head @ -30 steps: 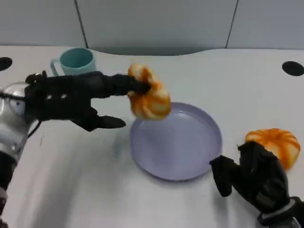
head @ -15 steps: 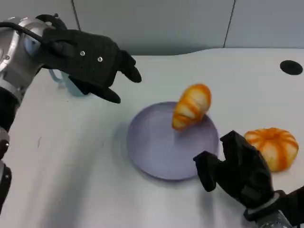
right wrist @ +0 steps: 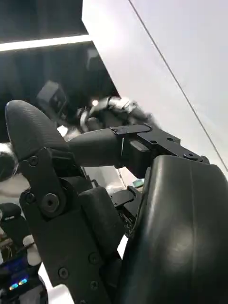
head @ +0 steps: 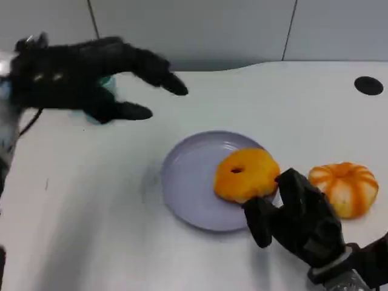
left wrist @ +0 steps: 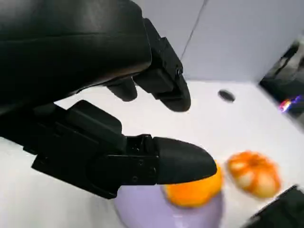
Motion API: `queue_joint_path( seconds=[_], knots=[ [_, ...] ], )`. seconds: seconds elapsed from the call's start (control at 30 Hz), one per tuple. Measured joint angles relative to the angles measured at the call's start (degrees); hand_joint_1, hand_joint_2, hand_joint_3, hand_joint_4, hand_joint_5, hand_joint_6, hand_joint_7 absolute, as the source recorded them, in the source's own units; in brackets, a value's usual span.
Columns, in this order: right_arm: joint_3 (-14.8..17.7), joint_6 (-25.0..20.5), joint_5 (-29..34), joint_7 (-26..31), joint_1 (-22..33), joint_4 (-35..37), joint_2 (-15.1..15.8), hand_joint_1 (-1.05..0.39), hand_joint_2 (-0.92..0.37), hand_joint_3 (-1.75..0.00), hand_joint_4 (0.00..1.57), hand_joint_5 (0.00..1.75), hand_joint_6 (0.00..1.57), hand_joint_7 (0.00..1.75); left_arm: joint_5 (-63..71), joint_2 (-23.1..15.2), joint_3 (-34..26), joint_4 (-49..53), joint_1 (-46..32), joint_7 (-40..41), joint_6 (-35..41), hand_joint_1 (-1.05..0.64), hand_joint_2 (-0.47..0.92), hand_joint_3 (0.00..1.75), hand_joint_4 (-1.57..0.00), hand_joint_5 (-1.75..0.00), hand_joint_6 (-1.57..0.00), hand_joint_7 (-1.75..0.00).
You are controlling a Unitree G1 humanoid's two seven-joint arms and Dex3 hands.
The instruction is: Grasp the bread from the table and place it into the plate.
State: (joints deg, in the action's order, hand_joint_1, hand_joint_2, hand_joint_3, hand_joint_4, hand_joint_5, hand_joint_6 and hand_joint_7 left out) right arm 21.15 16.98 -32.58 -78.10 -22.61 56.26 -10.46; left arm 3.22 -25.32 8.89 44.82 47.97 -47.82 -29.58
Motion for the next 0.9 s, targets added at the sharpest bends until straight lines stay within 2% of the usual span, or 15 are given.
queue_joint_path(
  seconds=[0.13, 0.2, 0.23, 0.3, 0.37, 0.4, 0.47, 0.53, 0.57, 0.67, 0.73, 0.77, 0.83, 0.87, 0.9],
  knots=[
    [0.03, -1.46, -0.66, -0.02, 0.3, -0.67, 0.34, -0.37, -0.88, 0.0, 0.84, 1.75, 0.68, 1.7, -3.47, 0.0, -2.64, 0.28, -5.81, -1.24, 1.39, -1.05, 0.92, 0.6, 0.0, -1.03, -0.53, -0.21],
    [-0.07, -1.6, -0.63, -0.05, 0.28, -0.77, 0.01, -0.38, -0.9, -0.01, 0.83, 1.75, 0.72, 1.54, -5.8, 0.5, -4.53, 0.44, -6.19, -3.28, 2.87, -1.05, 0.92, 0.53, -0.04, -1.0, -0.51, -0.17],
    [-0.16, -1.54, -0.54, -0.33, 0.29, -0.72, -0.09, -0.39, -0.91, -0.01, 0.82, 1.75, 0.73, 1.52, -10.78, 1.64, -7.62, 1.19, -6.98, -6.1, 5.69, -1.05, 0.92, 0.51, -0.05, -1.0, -0.5, -0.16],
    [0.0, -0.55, -0.47, -0.91, 0.41, -0.7, 0.26, -0.45, -0.89, 0.0, 0.86, 1.75, 0.75, 1.52, -21.67, 4.41, -14.51, 3.42, -10.1, -12.73, 12.82, -1.05, 0.92, 0.5, -0.21, -0.92, -0.61, -0.16],
    [0.49, 3.38, -0.2, -0.95, 1.09, -0.65, 1.32, -0.47, -0.89, 0.0, 0.88, 1.75, 0.76, 1.5, -31.64, 7.9, -21.62, 6.8, -15.32, -18.13, 21.7, -1.05, 0.92, 0.5, -0.25, -0.91, -0.63, -0.16],
    [0.94, 6.46, 0.14, -0.89, 1.44, -0.53, 1.97, -0.5, -0.87, 0.0, 0.91, 1.75, 0.83, 1.34, -36.18, 9.47, -25.24, 8.95, -18.83, -20.35, 26.6, -1.05, 0.92, 0.54, -0.27, -0.91, -0.63, -0.15],
    [2.23, 13.35, 0.59, -0.69, 1.45, 1.67, 3.95, -0.49, -0.87, 0.0, 0.92, 1.75, 0.89, 1.16, -40.25, 11.92, -29.59, 13.37, -25.51, -21.8, 33.4, -1.05, 0.92, 0.47, -0.46, -0.77, -0.72, -0.13],
    [2.88, 18.08, 0.7, -1.17, 0.89, 4.42, 6.13, -0.46, -0.86, 0.0, 0.93, 1.75, 0.86, 1.22, -41.11, 13.64, -31.57, 17.82, -28.86, -22.7, 36.33, -1.05, 0.92, 0.41, -0.8, -0.46, -0.97, -0.06],
    [3.17, 19.17, 0.62, -1.78, 0.42, 5.57, 6.55, -0.43, -0.86, 0.0, 0.93, 1.75, 0.88, 1.04, -40.97, 14.21, -32.0, 19.55, -29.24, -22.97, 36.48, -1.05, 0.92, 0.35, -1.02, -0.31, -1.1, -0.04],
    [4.39, 18.55, -0.22, -5.06, -1.03, 8.02, 6.6, -0.41, -0.86, -0.01, 0.93, 1.75, 0.98, 0.67, -40.73, 15.04, -32.57, 20.99, -27.94, -23.8, 37.06, -1.05, 0.92, 0.3, -1.23, -0.22, -1.24, -0.04],
    [6.29, 18.52, -2.14, -7.49, -1.32, 9.16, 6.58, -0.43, -0.87, -0.01, 0.91, 1.74, 1.0, 0.58, -40.26, 15.28, -32.55, 20.87, -26.56, -23.82, 38.39, -1.05, 0.92, 0.32, -1.25, -0.2, -1.23, -0.03],
    [7.26, 19.22, -2.88, -8.63, -1.34, 9.61, 6.59, -0.44, -0.87, -0.01, 0.89, 1.74, 1.01, 0.6, -40.19, 15.48, -32.54, 20.43, -26.39, -23.82, 38.94, -1.05, 0.92, 0.32, -1.25, -0.2, -1.22, -0.02],
    [8.16, 19.63, -3.32, -9.88, -1.32, 10.31, 7.04, -0.42, -0.86, 0.0, 0.81, 1.74, 0.94, 0.84, -40.13, 16.25, -32.53, 19.37, -26.48, -23.87, 39.94, -1.05, 0.92, 0.31, -1.24, -0.19, -1.2, -0.01],
    [7.3, 17.42, -2.08, -9.44, -1.15, 10.95, 8.31, -0.41, -0.85, 0.0, 0.81, 1.75, 0.99, 0.59, -40.12, 16.75, -32.44, 18.68, -26.58, -24.33, 40.73, -1.05, 0.92, 0.29, -1.22, -0.17, -1.18, 0.0],
    [6.32, 14.97, -0.52, -8.89, -0.88, 11.55, 9.89, -0.4, -0.85, 0.0, 0.81, 1.75, 1.03, 0.45, -40.11, 17.13, -32.4, 18.22, -26.72, -24.92, 41.24, -1.05, 0.92, 0.28, -1.22, -0.17, -1.17, 0.0]
  ],
)
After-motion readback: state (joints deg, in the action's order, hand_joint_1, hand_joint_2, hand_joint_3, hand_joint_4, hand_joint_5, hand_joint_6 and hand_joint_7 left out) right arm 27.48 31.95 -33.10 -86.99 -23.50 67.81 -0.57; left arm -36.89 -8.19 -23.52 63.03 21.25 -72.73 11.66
